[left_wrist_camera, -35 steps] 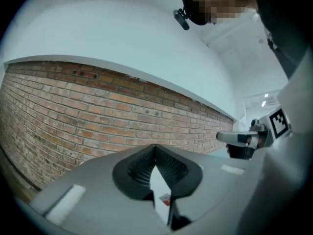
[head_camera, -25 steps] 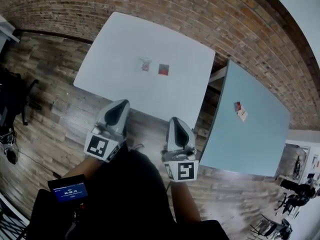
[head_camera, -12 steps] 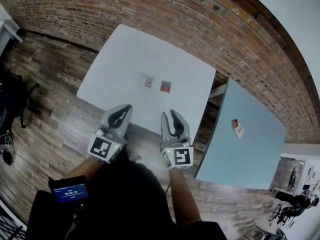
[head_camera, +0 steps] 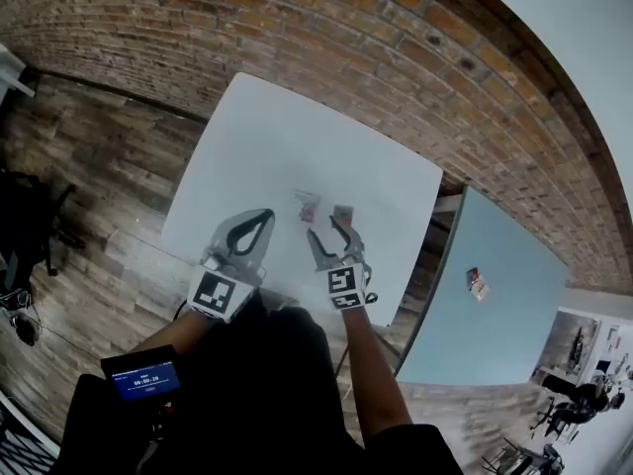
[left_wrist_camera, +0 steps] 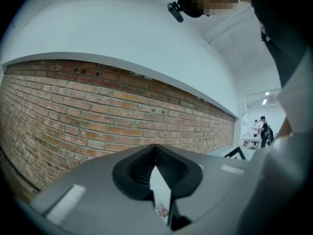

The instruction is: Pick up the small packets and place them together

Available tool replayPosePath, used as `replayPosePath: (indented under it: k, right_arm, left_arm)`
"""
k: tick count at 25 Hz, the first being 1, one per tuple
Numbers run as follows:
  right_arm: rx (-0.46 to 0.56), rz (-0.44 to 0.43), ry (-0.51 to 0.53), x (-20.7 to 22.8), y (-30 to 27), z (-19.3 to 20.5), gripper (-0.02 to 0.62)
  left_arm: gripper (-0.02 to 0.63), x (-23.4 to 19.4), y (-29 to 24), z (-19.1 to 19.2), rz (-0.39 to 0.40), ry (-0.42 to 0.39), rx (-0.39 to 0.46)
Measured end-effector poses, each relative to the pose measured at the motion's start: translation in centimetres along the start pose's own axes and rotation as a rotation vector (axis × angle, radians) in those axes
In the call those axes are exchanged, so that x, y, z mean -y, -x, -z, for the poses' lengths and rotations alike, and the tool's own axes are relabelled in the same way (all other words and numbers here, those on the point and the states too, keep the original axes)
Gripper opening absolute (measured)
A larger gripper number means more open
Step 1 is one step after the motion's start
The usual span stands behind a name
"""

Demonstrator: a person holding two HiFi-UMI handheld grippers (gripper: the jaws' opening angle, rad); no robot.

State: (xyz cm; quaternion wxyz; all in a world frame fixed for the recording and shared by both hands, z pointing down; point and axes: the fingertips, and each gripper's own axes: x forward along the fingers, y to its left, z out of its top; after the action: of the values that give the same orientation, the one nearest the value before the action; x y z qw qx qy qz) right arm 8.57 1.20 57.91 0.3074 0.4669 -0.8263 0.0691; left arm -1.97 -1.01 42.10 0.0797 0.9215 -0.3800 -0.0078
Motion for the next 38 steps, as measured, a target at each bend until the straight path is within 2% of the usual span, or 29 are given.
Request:
replayPosePath:
  k: [4, 10, 15, 18, 22, 24, 30, 33, 38]
  right_arm:
    - [-0.132, -0.072, 0.044, 0.1, -4.8, 3.1, 0.219]
    - [-0.336, -0.199, 0.206, -1.1, -10.8, 8.9, 0.240]
    - [-0.426, -0.241, 0.189, -1.6, -13.1, 11.0, 0.241]
    - [-0.430, -0.224, 0.125, -1.7, -13.6, 10.9, 0.240]
    - [-0.420, -0.150, -0.022, -1.1, -13.9, 10.8, 0.239]
    - [-0.406, -0.134, -0.054, -0.9, -13.9, 10.4, 0.239]
    - [-0.275, -0.075, -0.115, 1.7, -10.5, 7.4, 0.258]
    - [-0.311, -0.049, -0.076, 4.3, -7.6, 9.7, 0.256]
    - [-0.446, -0.102, -0.029, 6.2, -5.9, 15.4, 0.250]
  left_arm:
    - [0.000, -2.2, -1.4, -0.2, -0.032, 0.021, -0.019]
    - [0.000, -4.7, -1.4, 1.0, -0.075, 0.044, -0.063]
    - [0.000, -7.7, -1.2, 1.8, -0.102, 0.063, -0.101]
    - [0.000, -8.8, -1.4, 2.0, -0.105, 0.068, -0.106]
    - [0.000, -9.2, -2.1, 2.0, -0.093, 0.072, -0.112]
    - [0.000, -9.1, -2.5, 1.9, -0.083, 0.075, -0.104]
    - [0.000, -8.2, -3.3, 1.7, -0.054, 0.086, -0.102]
    - [0.000, -7.4, -3.7, 1.7, -0.036, 0.086, -0.099]
    - [0.000, -6.6, -3.5, 1.9, -0.031, 0.086, -0.104]
